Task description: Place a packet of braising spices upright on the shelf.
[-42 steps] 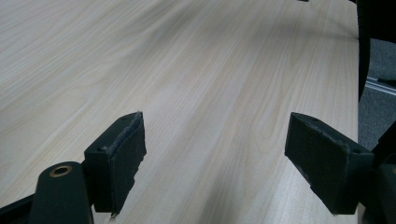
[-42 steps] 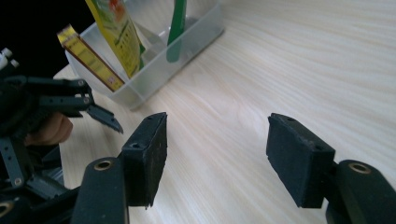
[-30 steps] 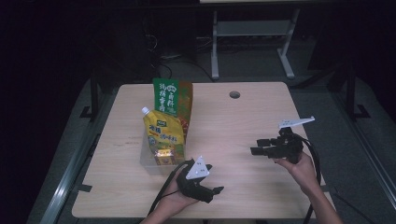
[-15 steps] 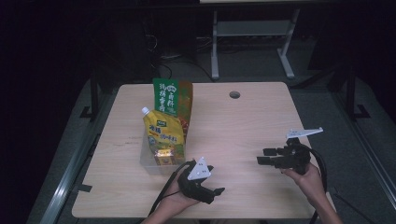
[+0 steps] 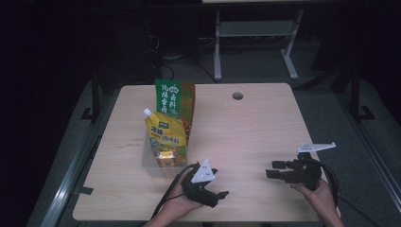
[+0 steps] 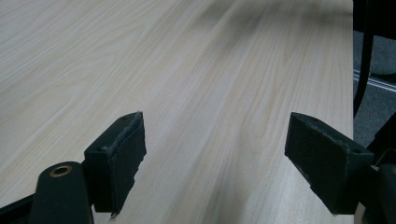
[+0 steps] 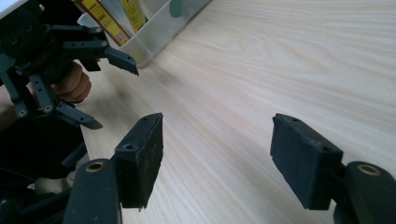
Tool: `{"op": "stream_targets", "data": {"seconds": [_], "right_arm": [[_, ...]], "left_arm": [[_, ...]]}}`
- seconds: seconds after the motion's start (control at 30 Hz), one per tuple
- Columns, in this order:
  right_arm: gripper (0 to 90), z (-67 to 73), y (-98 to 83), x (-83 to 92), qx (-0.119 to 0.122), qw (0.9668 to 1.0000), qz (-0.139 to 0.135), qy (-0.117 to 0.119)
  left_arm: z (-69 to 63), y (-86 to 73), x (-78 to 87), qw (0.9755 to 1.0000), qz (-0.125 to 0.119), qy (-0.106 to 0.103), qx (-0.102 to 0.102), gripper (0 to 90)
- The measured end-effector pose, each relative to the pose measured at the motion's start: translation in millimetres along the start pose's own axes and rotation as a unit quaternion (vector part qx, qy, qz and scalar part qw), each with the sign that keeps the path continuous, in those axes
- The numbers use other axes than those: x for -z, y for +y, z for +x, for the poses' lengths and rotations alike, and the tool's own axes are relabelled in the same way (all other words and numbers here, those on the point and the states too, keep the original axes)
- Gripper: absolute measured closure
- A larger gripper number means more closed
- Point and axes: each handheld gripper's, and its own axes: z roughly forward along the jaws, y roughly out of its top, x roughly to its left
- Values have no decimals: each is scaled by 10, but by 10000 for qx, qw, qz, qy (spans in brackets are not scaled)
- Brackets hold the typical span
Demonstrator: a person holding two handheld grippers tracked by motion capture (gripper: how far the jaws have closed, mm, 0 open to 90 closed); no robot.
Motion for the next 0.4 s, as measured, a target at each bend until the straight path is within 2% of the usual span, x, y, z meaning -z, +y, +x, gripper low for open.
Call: {"op": "stream_targets", "data": {"seconds": [0.4], "right_arm": [[304,25,-117,28,-36,9999,-114,-44]], "left_arm": [[-8,16,8,10000,-40,-55,32,202]]}}
